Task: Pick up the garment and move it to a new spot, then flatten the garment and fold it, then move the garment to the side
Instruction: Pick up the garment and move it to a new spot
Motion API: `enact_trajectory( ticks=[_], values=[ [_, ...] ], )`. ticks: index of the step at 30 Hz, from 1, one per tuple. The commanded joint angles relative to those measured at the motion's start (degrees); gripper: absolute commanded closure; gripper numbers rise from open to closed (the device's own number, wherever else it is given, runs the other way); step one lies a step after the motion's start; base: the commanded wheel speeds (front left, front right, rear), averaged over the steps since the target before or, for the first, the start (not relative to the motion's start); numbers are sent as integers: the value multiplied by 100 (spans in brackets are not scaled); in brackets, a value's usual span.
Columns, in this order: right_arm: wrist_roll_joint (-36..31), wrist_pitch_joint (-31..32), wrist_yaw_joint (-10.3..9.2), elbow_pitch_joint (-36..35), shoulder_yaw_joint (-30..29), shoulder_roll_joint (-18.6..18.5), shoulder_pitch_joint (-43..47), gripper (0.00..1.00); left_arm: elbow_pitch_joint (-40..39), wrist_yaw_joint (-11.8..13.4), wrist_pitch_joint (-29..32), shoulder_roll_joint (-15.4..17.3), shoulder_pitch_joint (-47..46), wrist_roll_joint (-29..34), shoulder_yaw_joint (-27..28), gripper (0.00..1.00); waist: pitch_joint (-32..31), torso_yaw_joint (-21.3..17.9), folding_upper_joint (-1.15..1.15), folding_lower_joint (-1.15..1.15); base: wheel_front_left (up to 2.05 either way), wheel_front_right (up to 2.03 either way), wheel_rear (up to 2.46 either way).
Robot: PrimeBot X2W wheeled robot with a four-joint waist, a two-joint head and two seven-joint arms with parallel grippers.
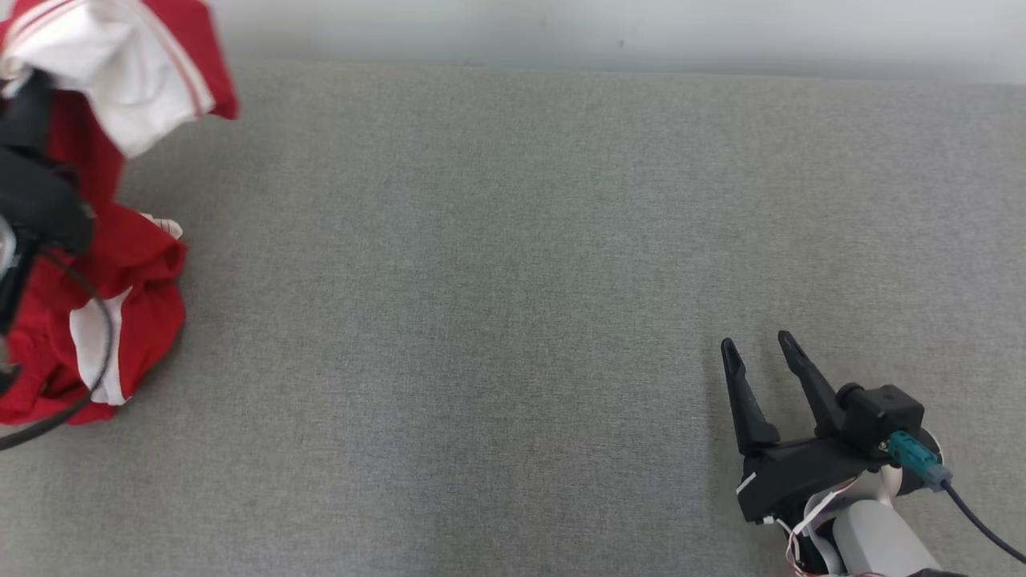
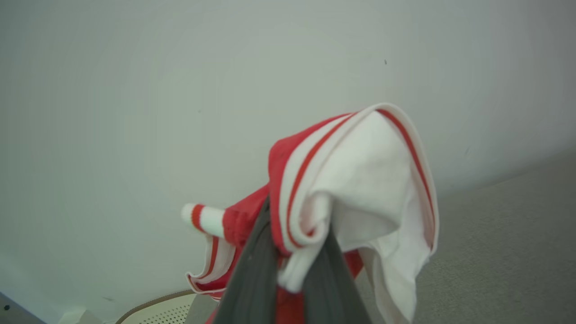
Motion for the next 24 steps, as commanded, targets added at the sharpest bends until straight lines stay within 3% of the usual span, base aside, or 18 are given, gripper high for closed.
enact_trajectory(
  ticks=[1, 7, 16, 24],
  values=[
    [18, -4, 2, 10, -13, 56, 115, 0, -137, -3, -62, -140, 50, -44, -51, 100, -98, -70, 0, 1, 0, 0, 0],
    [44, -4, 2, 55, -31, 164, 209, 0, -443, -5, -96, -668, 570, -216, -120, 100, -223, -255, 0, 1, 0, 0, 0],
    [53, -4, 2, 129, -115, 230, 375, 0, -868, -12, -102, -1874, 1840, -307, -43, 100, -415, -568, 0, 1, 0, 0, 0],
    [61, -5, 2, 191, -58, 276, 406, 0, -833, -11, -101, -2550, 2354, -502, -404, 100, -531, -906, 0, 1, 0, 0, 0]
  ],
)
